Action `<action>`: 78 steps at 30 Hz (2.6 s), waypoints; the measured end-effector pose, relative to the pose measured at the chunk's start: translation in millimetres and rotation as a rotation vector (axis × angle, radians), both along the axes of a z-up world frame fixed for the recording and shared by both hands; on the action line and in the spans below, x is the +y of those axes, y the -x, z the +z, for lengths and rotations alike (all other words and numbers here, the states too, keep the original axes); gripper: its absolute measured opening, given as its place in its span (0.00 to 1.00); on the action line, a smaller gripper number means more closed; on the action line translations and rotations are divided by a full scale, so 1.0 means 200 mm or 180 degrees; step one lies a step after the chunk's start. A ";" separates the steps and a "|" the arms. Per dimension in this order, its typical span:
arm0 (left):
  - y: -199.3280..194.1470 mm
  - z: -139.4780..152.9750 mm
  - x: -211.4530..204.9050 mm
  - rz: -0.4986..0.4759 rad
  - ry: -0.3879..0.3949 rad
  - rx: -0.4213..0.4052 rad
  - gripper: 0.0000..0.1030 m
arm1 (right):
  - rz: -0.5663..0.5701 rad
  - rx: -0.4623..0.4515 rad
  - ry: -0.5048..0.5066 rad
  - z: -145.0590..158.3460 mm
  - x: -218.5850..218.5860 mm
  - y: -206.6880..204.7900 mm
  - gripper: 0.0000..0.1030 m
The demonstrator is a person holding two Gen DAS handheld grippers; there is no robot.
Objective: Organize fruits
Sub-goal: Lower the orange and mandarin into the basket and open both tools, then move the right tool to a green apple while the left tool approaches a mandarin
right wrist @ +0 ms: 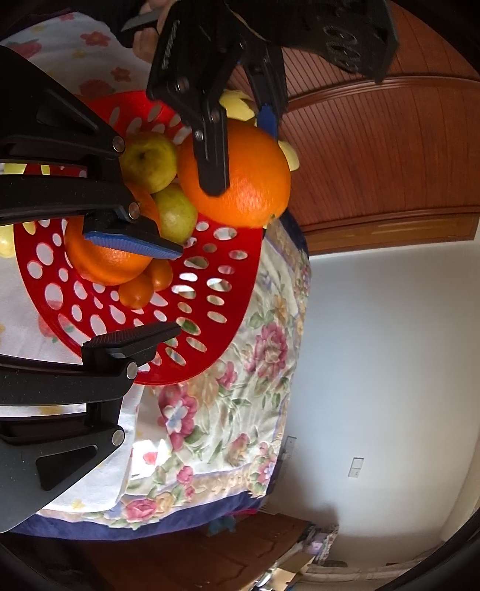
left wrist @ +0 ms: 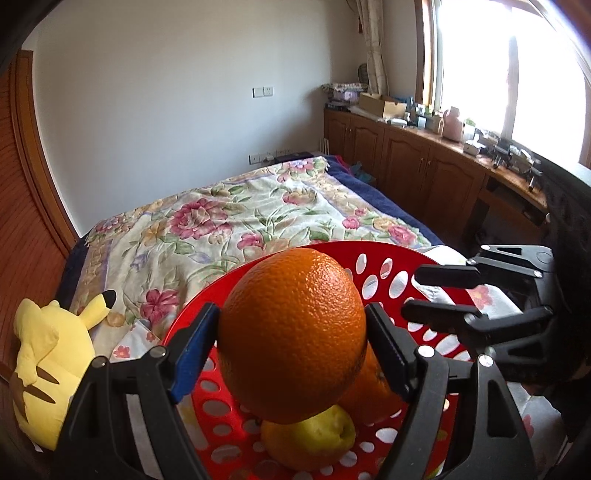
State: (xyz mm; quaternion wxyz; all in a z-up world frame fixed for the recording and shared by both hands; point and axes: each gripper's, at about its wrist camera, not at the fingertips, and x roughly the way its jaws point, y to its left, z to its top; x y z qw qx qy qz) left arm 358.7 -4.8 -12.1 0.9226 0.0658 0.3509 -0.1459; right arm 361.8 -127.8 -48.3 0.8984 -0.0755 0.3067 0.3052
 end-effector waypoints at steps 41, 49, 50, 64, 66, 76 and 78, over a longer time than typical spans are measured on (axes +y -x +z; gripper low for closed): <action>0.44 0.14 0.03 0.0067 0.0150 -0.0323 0.78 | -0.0073 -0.0159 -0.0230 0.13 -0.12 0.25 0.45; 0.74 0.11 0.11 0.0037 0.0180 -0.0460 0.78 | -0.0195 -0.0094 -0.0231 0.07 -0.13 0.45 0.46; 0.77 0.10 0.11 0.0037 0.0172 -0.0464 0.78 | -0.0218 -0.0085 -0.0225 0.06 -0.14 0.47 0.46; 1.01 -0.17 0.19 0.0326 0.0057 -0.0498 0.78 | -0.0496 0.0086 -0.0230 -0.07 -0.18 0.61 0.46; 1.02 -0.21 0.19 0.0363 0.0052 -0.0507 0.78 | -0.0506 0.0104 -0.0227 -0.08 -0.17 0.61 0.46; 0.96 -0.36 0.16 0.0399 0.0144 -0.0359 0.78 | -0.0503 0.0241 -0.0172 -0.19 -0.10 0.56 0.46; 0.95 -0.38 0.16 0.0401 0.0187 -0.0334 0.78 | -0.0501 0.0288 -0.0189 -0.21 -0.09 0.55 0.46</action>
